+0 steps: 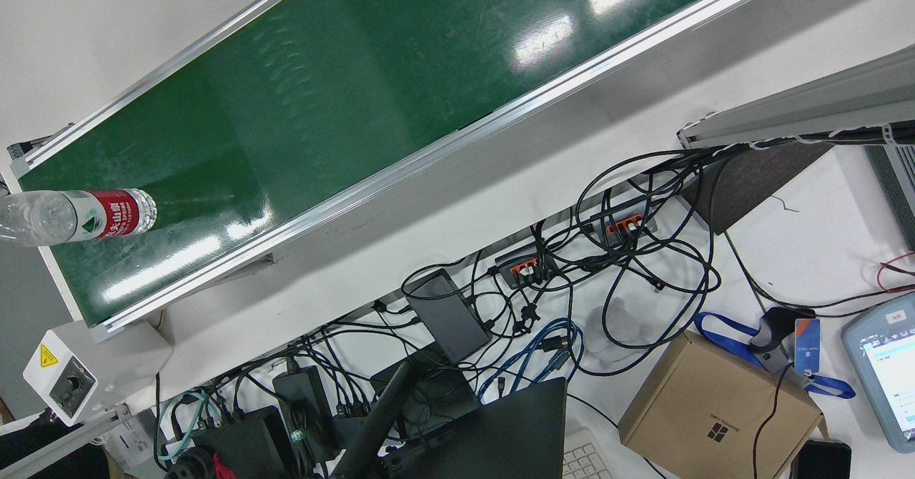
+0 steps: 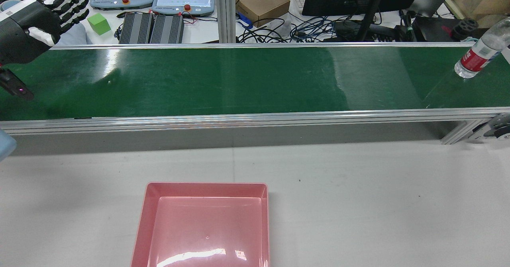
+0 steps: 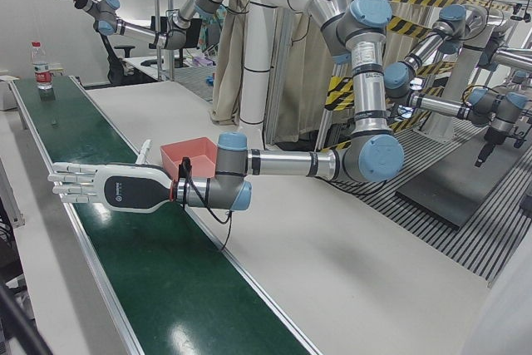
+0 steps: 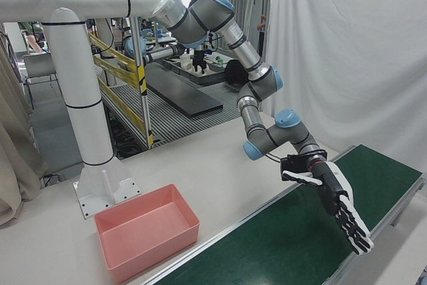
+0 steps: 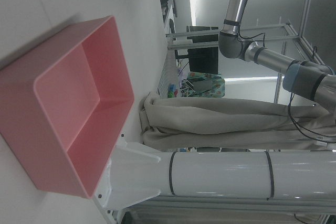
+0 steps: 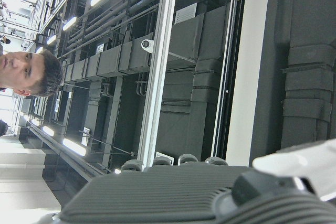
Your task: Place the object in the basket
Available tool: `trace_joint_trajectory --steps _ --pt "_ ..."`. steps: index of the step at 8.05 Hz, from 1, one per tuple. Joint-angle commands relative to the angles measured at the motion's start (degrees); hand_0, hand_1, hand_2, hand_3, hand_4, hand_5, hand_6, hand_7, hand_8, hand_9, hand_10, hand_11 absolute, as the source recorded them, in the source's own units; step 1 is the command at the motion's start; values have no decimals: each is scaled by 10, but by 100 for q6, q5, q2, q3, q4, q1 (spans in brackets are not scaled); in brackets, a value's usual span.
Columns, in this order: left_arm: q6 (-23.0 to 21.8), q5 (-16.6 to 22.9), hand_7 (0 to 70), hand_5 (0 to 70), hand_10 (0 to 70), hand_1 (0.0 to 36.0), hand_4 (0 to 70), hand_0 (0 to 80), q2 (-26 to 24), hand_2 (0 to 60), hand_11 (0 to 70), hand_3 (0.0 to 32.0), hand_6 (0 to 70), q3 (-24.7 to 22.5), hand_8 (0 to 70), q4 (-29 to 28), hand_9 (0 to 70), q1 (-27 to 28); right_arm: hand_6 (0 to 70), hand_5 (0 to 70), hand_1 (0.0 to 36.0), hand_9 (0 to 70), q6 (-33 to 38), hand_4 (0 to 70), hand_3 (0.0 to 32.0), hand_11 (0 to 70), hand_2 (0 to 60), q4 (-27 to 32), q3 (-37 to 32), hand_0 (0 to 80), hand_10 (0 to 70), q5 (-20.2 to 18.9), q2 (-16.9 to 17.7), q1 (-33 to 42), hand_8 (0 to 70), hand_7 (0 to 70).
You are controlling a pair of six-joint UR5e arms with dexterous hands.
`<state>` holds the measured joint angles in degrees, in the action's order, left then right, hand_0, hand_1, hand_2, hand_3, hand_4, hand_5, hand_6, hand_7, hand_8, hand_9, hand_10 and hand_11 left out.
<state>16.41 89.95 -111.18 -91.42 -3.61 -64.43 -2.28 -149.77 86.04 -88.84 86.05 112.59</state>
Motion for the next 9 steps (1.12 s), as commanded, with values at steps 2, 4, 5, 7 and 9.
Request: trace_joint_trajectory --steps 2,4,5,7,9 --pt "2 5 0 45 3 2 0 486 -9 0 14 28 0 -51 0 27 0 -8 0 0 0 0 0 0 0 0 0 0 0 0 0 -2 0 0 0 0" --pt "2 5 0 47 6 1 0 484 9 0 18 26 0 -86 0 36 0 -35 0 0 0 0 0 0 0 0 0 0 0 0 0 7 0 0 0 0" --pt "-6 5 0 46 6 1 0 481 9 0 19 28 0 -86 0 53 0 -9 0 0 0 0 0 0 0 0 0 0 0 0 0 7 0 0 0 0" --pt "-7 5 0 51 1 1 0 485 0 0 10 20 0 -104 0 71 0 -26 0 0 0 0 0 0 0 0 0 0 0 0 0 -2 0 0 0 0" --pt "-7 5 0 57 5 1 2 487 0 0 17 16 0 -104 2 79 0 -17 0 0 0 0 0 0 0 0 0 0 0 0 0 -2 0 0 0 0"
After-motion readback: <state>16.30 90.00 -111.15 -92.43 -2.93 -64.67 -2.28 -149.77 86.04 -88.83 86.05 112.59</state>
